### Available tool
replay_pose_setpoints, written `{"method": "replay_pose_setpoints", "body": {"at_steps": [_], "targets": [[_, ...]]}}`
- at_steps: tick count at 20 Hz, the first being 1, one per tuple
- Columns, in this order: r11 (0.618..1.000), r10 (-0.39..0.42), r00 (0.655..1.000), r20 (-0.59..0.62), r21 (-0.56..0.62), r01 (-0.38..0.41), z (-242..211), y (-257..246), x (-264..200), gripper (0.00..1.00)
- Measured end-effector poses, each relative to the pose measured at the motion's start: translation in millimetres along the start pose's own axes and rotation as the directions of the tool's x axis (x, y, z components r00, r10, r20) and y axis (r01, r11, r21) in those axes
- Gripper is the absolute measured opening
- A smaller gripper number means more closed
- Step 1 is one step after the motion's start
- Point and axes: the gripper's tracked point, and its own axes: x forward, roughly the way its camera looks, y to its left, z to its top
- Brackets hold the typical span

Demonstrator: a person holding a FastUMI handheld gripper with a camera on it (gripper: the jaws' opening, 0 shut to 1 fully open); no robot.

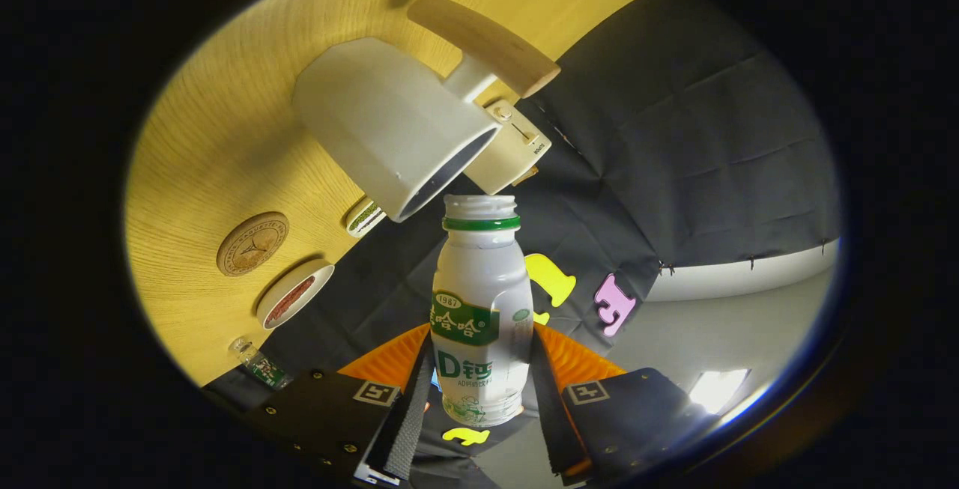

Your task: Take the bottle from table, then pour the juice into the cup, finally place the bottle on the coaster

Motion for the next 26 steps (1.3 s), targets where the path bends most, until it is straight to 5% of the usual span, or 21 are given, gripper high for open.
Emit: {"method": "replay_pose_setpoints", "body": {"at_steps": [12,16,21,26], "targets": [[0.999,0.018,1.0,-0.014,0.036,-0.018,0,12,-2,0.66],[0.986,0.043,0.999,-0.02,0.161,-0.039,-5,17,-3,0.66],[0.92,0.12,0.992,-0.03,0.379,-0.1,-12,30,-2,0.66],[0.79,0.196,0.981,-0.005,0.594,-0.155,-9,47,-3,0.67]]}}
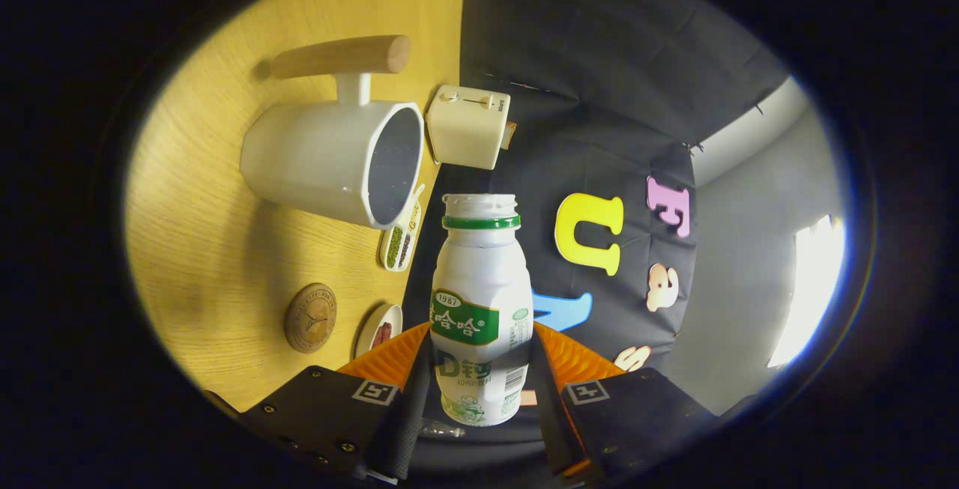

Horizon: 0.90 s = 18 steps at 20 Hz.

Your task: Take the bottle from table, then pour the juice into the cup, finally place the bottle on the coaster

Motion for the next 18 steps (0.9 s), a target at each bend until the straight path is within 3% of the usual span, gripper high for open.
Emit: {"method": "replay_pose_setpoints", "body": {"at_steps": [5,10,14,18], "targets": [[0.975,0.055,0.998,0.009,0.216,-0.056,-1,7,-4,0.67],[0.875,0.124,0.991,0.058,0.464,-0.137,4,17,-5,0.67],[0.721,0.173,0.977,0.123,0.66,-0.211,12,25,-4,0.67],[0.47,0.198,0.954,0.223,0.833,-0.293,26,28,3,0.67]]}}
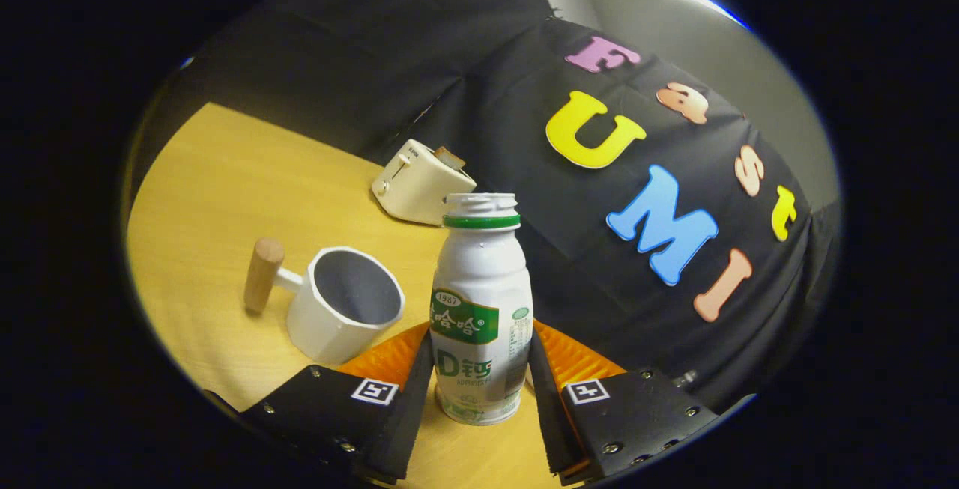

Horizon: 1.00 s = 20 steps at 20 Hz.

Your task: Take the bottle from table, then pour the juice into the cup, finally place the bottle on the coaster

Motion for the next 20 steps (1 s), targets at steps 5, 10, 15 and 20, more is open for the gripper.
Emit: {"method": "replay_pose_setpoints", "body": {"at_steps": [5,10,15,20], "targets": [[0.982,0.031,0.999,0.012,0.187,-0.033,1,-12,-3,0.67],[0.933,0.046,0.998,0.033,0.357,-0.055,-11,-18,1,0.67],[0.825,0.028,0.998,0.061,0.562,-0.057,-22,-36,6,0.67],[0.778,-0.007,0.998,0.061,0.627,-0.033,-32,-51,8,0.66]]}}
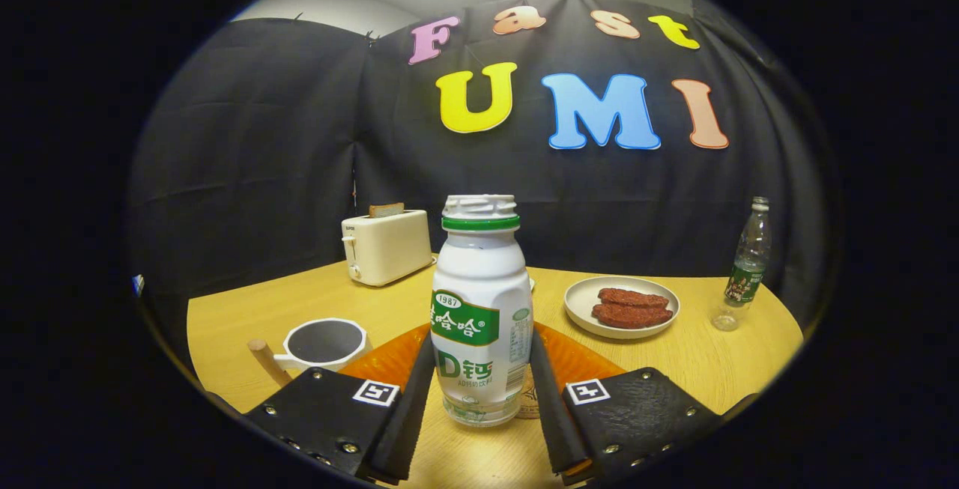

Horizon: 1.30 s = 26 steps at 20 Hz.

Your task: Take the bottle from table, then pour the juice into the cup, finally place the bottle on the coaster

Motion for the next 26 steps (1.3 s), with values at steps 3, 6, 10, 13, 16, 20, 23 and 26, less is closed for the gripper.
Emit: {"method": "replay_pose_setpoints", "body": {"at_steps": [3,6,10,13,16,20,23,26], "targets": [[1.0,-0.023,0.999,0.026,0.015,0.023,3,-9,5,0.66],[0.999,-0.051,0.998,0.041,0.01,0.051,3,-19,11,0.66],[0.997,-0.077,0.996,0.043,-0.007,0.077,0,-29,18,0.67],[0.994,-0.103,0.994,0.04,-0.015,0.104,-4,-38,27,0.66],[0.993,-0.114,0.993,0.033,-0.016,0.114,-10,-41,32,0.66],[0.992,-0.124,0.992,0.031,-0.001,0.124,-14,-45,33,0.66],[0.992,-0.128,0.991,0.035,0.007,0.128,-15,-45,34,0.67],[0.992,-0.128,0.991,0.039,-0.01,0.128,-16,-44,33,0.67]]}}
